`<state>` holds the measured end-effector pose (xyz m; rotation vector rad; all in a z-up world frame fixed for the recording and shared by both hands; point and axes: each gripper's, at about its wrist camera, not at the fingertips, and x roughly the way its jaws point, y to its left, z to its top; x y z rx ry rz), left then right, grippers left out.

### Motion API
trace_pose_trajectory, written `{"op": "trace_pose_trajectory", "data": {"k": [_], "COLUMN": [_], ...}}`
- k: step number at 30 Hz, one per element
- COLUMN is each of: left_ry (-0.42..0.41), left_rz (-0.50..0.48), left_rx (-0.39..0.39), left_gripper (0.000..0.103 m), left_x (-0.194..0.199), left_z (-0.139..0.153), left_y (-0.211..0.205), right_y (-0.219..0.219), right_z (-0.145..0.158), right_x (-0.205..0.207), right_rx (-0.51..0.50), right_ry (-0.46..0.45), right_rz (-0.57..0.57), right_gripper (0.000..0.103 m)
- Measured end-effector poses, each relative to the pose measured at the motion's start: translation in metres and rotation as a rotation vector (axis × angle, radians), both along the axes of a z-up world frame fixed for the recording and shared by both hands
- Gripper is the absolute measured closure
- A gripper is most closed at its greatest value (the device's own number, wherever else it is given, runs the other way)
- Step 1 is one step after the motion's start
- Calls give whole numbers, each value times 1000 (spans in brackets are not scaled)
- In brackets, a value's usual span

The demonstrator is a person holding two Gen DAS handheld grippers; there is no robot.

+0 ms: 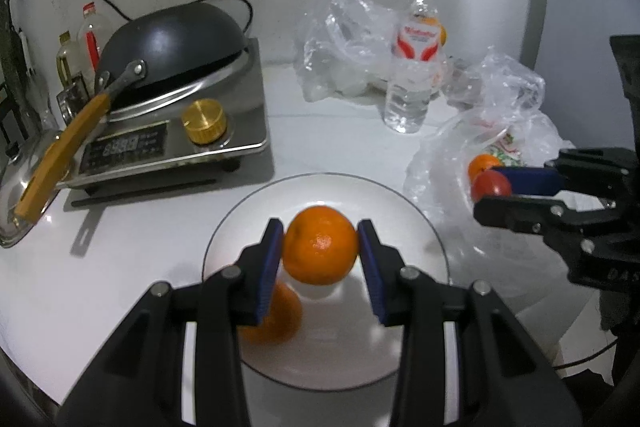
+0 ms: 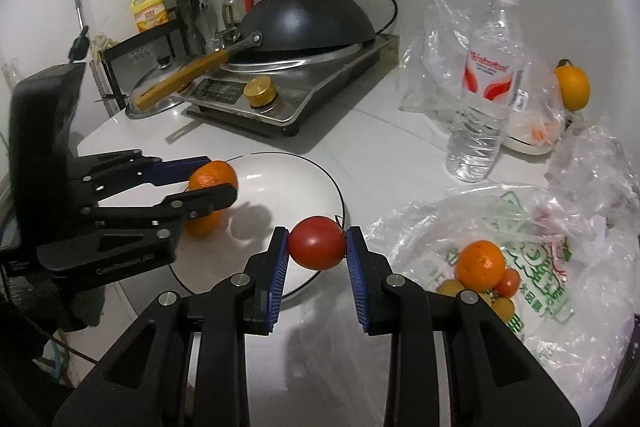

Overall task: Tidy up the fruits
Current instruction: 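Carry the mandarin and the tomato over the white plate with both grippers, then lower the mandarin onto the plate and open the left gripper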

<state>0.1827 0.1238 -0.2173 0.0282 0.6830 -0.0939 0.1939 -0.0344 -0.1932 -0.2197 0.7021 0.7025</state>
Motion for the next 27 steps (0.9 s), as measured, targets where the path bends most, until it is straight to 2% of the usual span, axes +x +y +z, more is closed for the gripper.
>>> {"op": "trace_pose_trajectory", "data": {"k": [10, 19, 27], "left_ry": [31, 63, 83], "left_rz": [15, 22, 26], "left_rx": [50, 103, 115], "left_gripper": [64, 64, 64], "left_x": [28, 38, 43], "left_z": [-12, -23, -27], "left_y": [5, 1, 0], "right_y": [10, 24, 24], "right_z": [-11, -15, -17], "right_x": [17, 25, 32], "right_rx": [13, 36, 38], "right_ry": [30, 38, 40], "right_rz": [26, 64, 55], "right_gripper": [72, 72, 72]}}
